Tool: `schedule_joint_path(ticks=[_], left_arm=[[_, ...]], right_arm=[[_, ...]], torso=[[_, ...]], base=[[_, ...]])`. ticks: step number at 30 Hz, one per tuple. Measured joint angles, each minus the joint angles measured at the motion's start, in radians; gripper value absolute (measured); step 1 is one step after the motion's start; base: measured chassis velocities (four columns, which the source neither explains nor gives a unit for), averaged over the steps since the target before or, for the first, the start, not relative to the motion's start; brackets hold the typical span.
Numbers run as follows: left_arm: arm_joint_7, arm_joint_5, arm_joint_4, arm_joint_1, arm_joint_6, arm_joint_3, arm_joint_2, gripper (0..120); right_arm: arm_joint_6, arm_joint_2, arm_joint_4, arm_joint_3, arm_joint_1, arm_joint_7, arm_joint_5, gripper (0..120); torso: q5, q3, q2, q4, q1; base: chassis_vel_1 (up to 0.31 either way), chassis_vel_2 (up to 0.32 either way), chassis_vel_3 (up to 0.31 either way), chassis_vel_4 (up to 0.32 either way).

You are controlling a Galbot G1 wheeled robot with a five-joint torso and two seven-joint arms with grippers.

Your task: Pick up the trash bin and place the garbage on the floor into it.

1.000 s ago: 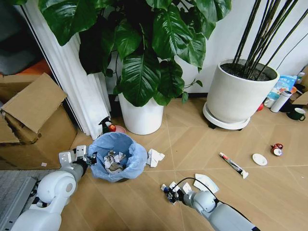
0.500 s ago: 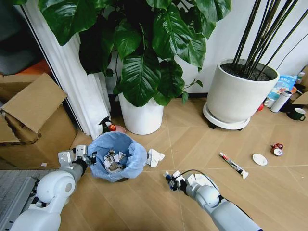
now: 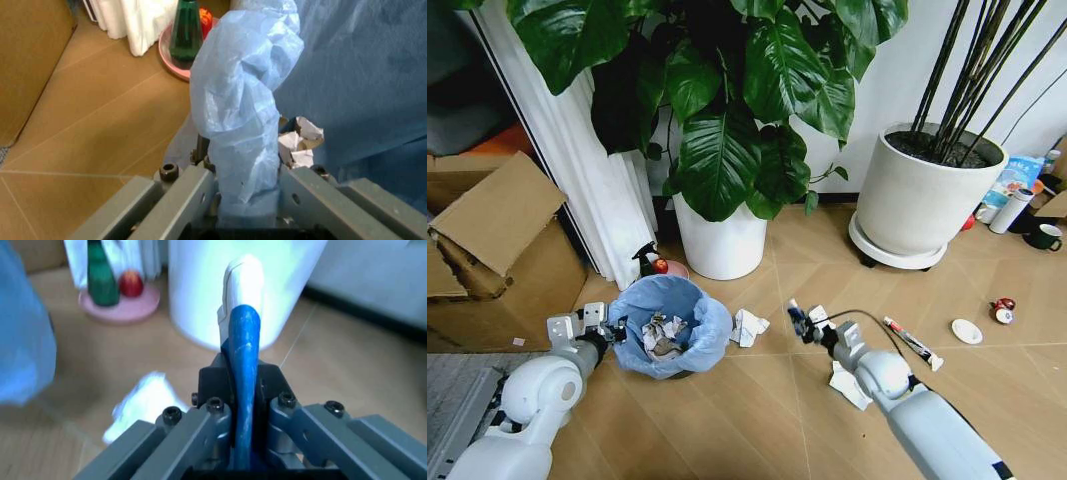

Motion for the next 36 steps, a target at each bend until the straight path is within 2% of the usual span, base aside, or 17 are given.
schedule_joint_path(ticks=[8,16,21,26,27,30,36], left_arm=[[0.003,0.002,0.010,-0.007,-0.002,0.009,-0.001,0],[0.017,0.008,0.025,-0.015,-0.002,0.020,0.004,0],[0.042,0.026,0.039,-0.021,-0.001,0.043,0.021,0],[0.063,0.033,0.053,-0.046,0.004,0.077,0.043,0],[0.063,0.033,0.053,-0.046,0.004,0.077,0.043,0],[0.066,0.024,0.061,-0.064,0.011,0.093,0.055,0],[0.071,0.006,0.069,-0.085,0.021,0.112,0.070,0]], right_arm=[[0.018,-0.034,0.101,0.021,0.014,0.026,0.010,3],[0.004,-0.073,0.203,-0.019,0.072,0.052,0.070,3],[-0.024,-0.086,0.242,-0.098,0.165,0.073,0.150,3],[-0.067,-0.074,0.267,-0.257,0.354,0.119,0.267,3],[-0.067,-0.074,0.267,-0.257,0.354,0.119,0.267,3],[-0.089,-0.043,0.273,-0.356,0.424,0.153,0.319,3],[-0.113,0.000,0.273,-0.458,0.455,0.190,0.369,3]], torso=[[-0.0001,0.000,0.000,-0.0001,0.000],[0.0000,0.000,0.000,0.0000,0.000],[-0.0001,0.000,0.000,-0.0001,0.000],[-0.0004,0.000,0.000,0.0002,0.000],[-0.0004,0.000,0.000,0.0002,0.000],[-0.0003,0.000,0.000,0.0002,0.000],[-0.0002,0.000,0.000,0.0002,0.000]], base=[[0.000,0.000,0.000,0.000],[0.000,0.000,0.000,0.000],[0.000,0.000,0.000,0.000],[0.000,0.000,0.000,0.000],[0.000,0.000,0.000,0.000],[0.000,0.000,0.000,0.000],[0.000,0.000,0.000,0.000]])
